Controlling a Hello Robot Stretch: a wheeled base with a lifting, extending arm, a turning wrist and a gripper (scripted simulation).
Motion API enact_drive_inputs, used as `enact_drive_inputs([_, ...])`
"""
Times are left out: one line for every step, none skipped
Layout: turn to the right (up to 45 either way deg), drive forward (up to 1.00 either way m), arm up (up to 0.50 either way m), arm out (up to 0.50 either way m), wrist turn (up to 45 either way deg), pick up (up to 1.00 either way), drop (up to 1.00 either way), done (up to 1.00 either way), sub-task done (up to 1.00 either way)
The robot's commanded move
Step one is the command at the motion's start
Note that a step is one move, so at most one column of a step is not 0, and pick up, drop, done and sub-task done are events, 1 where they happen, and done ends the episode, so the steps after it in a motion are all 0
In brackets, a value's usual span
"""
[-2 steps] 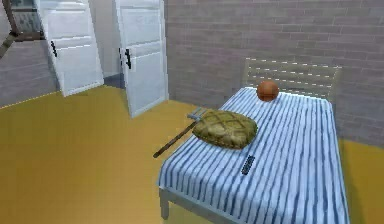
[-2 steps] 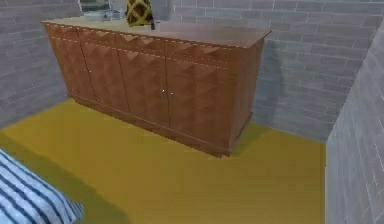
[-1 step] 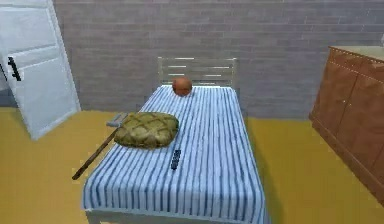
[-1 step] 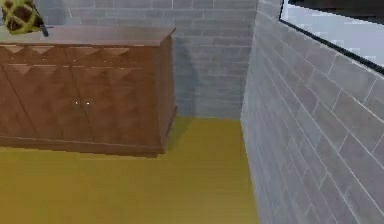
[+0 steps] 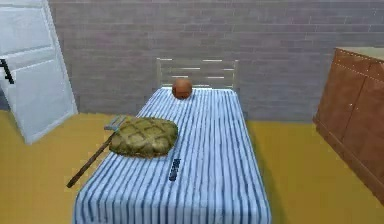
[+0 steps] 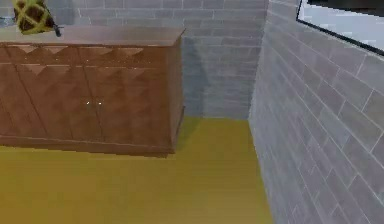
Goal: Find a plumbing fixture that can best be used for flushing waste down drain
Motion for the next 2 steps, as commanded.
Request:
enact_drive_inputs([-45.0, 0.0, 0.0, 0.0, 0.0, 0.0, 0.0, 0.0, 0.0])
enact_drive_inputs([-42.0, 0.0, 0.0, 0.0, 0.0, 0.0, 0.0, 0.0, 0.0])
